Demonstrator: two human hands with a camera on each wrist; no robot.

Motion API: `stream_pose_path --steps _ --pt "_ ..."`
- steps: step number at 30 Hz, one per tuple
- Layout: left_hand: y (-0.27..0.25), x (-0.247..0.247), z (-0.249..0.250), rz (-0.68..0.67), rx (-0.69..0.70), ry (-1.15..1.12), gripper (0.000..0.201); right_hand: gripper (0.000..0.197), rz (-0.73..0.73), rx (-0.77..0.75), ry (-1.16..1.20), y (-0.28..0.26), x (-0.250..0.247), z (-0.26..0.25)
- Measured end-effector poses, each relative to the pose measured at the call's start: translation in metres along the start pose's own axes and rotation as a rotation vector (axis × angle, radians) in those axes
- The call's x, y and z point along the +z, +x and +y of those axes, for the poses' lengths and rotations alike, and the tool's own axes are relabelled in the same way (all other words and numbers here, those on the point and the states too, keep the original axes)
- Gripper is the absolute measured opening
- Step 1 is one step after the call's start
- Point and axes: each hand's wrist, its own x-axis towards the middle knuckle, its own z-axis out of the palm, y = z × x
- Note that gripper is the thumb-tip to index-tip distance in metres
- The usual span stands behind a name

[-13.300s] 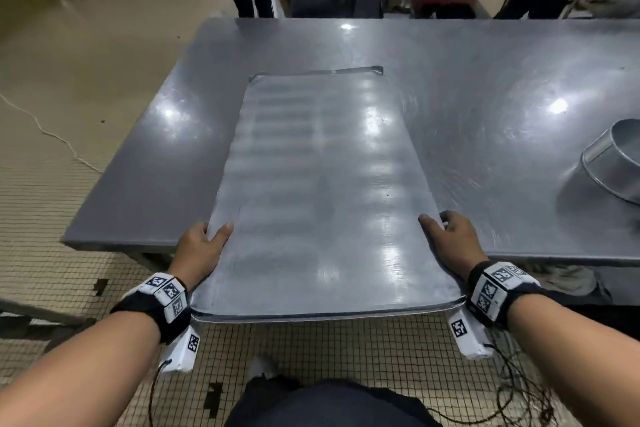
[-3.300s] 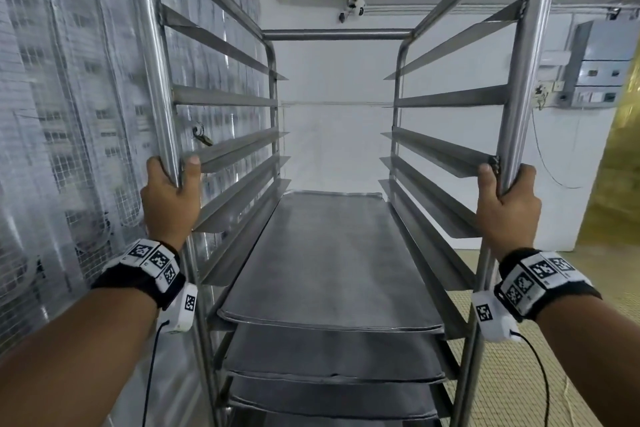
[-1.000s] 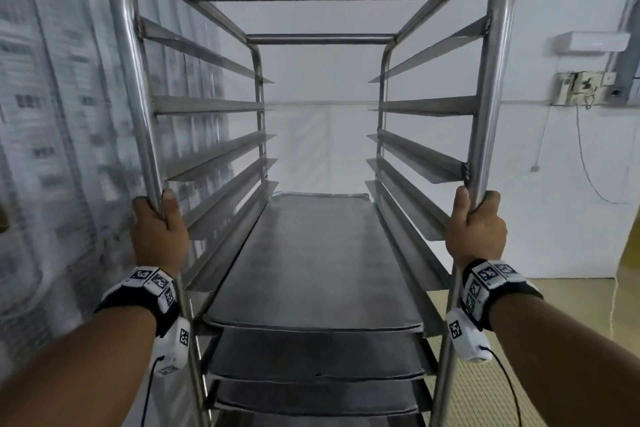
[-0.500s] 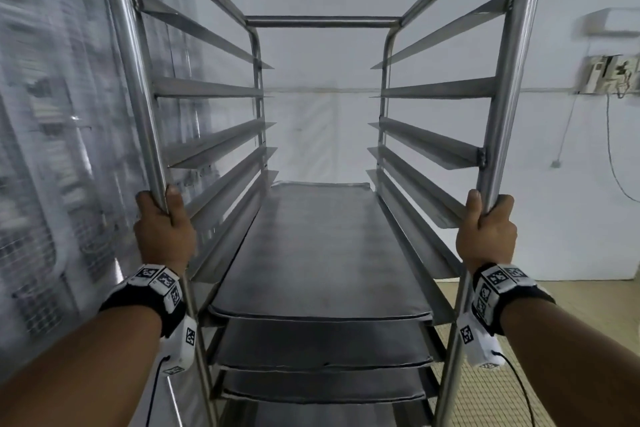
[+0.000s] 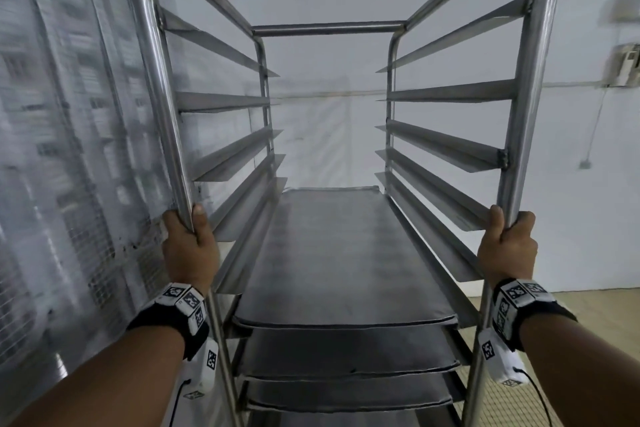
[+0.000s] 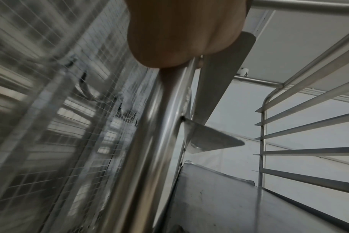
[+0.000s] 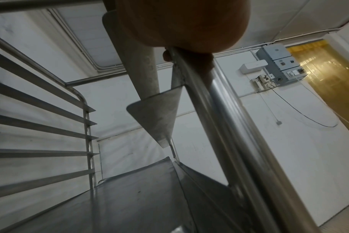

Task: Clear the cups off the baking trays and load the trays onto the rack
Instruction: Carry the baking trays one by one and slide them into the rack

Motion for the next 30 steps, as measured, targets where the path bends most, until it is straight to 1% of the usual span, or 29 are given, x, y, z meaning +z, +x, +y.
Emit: stream_pose_path --steps 3,8,10,13,16,18,21,23,26,30 --pt "0.015 0.031 -0.02 -0.002 0.02 -0.005 0.057 0.047 0.009 0.0 0.008 0.016 0.032 0.009" --pt "0.037 0.082 -0.038 0.0 0.029 -0.021 0.052 0.05 0.024 0.016 0.008 0.044 0.082 0.023" --pt "0.045 0.104 -0.047 0.014 0.031 -0.016 0.056 0.052 0.01 0.02 0.012 0.056 0.102 0.026" --pt "0.058 0.136 -0.061 0.033 0.011 -0.007 0.058 0.052 -0.015 0.022 0.018 0.073 0.132 0.032" --pt "0.067 0.166 -0.07 0.043 -0.03 -0.007 0.053 0.053 -0.039 0.022 0.027 0.091 0.163 0.039" --pt "0.073 0.184 -0.075 0.025 -0.072 0.028 0.05 0.051 -0.055 0.027 0.037 0.103 0.184 0.043" --pt "0.084 0.213 -0.093 0.007 -0.116 0.036 0.059 0.05 -0.078 0.03 0.042 0.119 0.213 0.049" --pt "0.09 0.233 -0.107 0.005 -0.135 0.042 0.059 0.052 -0.082 0.023 0.051 0.13 0.229 0.055" --pt "0.1 0.259 -0.12 0.022 -0.138 0.055 0.056 0.053 -0.068 0.014 0.053 0.143 0.254 0.063" --pt "0.111 0.282 -0.132 0.02 -0.149 0.064 0.053 0.05 -0.084 0.009 0.041 0.156 0.282 0.07"
